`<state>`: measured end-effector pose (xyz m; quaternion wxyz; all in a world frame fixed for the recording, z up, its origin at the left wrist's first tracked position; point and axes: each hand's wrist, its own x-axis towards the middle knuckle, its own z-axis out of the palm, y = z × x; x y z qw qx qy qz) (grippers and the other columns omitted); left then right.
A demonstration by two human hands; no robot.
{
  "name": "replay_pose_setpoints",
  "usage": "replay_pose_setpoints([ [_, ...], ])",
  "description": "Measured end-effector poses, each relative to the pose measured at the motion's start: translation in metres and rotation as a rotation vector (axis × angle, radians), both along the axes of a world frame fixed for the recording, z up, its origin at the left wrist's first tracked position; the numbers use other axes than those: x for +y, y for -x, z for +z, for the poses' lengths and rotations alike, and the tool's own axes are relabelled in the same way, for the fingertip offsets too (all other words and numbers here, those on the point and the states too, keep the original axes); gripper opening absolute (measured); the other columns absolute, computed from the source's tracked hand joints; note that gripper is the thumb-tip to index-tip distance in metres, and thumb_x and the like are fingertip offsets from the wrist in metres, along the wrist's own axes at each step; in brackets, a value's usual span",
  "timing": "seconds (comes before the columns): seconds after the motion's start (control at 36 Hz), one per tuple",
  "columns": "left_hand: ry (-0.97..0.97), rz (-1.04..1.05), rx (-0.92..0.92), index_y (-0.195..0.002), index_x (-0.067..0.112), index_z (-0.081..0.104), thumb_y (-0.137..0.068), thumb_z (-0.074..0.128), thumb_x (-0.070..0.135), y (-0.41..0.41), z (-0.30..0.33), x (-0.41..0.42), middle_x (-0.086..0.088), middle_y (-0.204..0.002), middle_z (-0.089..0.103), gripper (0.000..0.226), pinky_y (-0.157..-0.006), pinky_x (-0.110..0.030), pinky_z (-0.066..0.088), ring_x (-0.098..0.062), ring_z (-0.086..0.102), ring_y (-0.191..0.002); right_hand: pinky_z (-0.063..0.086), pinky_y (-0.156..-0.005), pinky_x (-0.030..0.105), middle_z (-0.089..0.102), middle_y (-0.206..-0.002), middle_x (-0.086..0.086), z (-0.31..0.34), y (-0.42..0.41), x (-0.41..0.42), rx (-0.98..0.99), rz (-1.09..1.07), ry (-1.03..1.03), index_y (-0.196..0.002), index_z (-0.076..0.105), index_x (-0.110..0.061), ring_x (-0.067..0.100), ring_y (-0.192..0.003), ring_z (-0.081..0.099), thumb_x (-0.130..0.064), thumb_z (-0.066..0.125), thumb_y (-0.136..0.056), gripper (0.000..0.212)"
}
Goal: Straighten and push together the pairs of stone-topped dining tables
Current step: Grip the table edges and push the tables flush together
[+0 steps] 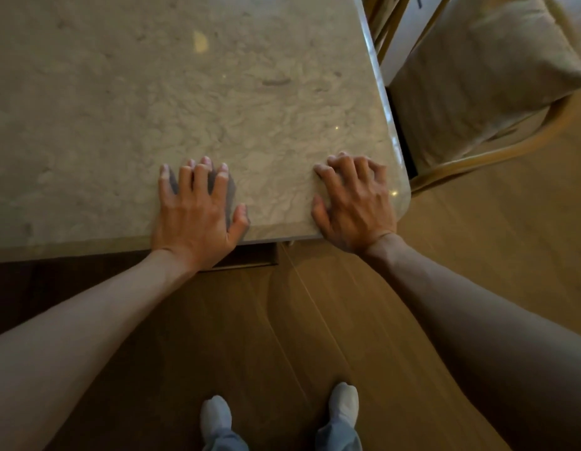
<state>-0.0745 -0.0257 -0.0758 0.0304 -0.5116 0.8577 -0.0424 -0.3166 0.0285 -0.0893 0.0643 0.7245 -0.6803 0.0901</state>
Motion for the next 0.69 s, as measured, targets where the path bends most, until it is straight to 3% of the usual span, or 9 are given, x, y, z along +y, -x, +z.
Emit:
replay_pose_setpoints([
  [0.69,0.078,0.051,0.05,-0.14,-0.001,0.043,-0.095,0.031,0.051,0.044,-0.011,-0.021,-0.029,-0.133,0.047,0.069,-0.107,-0.067,0.031,-0.046,0.045,-0.12,0.037,-0.102,0.05,0.054,-0.13,0.016,-0.003,0.05,-0.04,-0.002,0.078,0.041,-0.134,0.054,-0.013,0.034,-0.116,0.052,-0.049,0.042,-0.095,0.054],
])
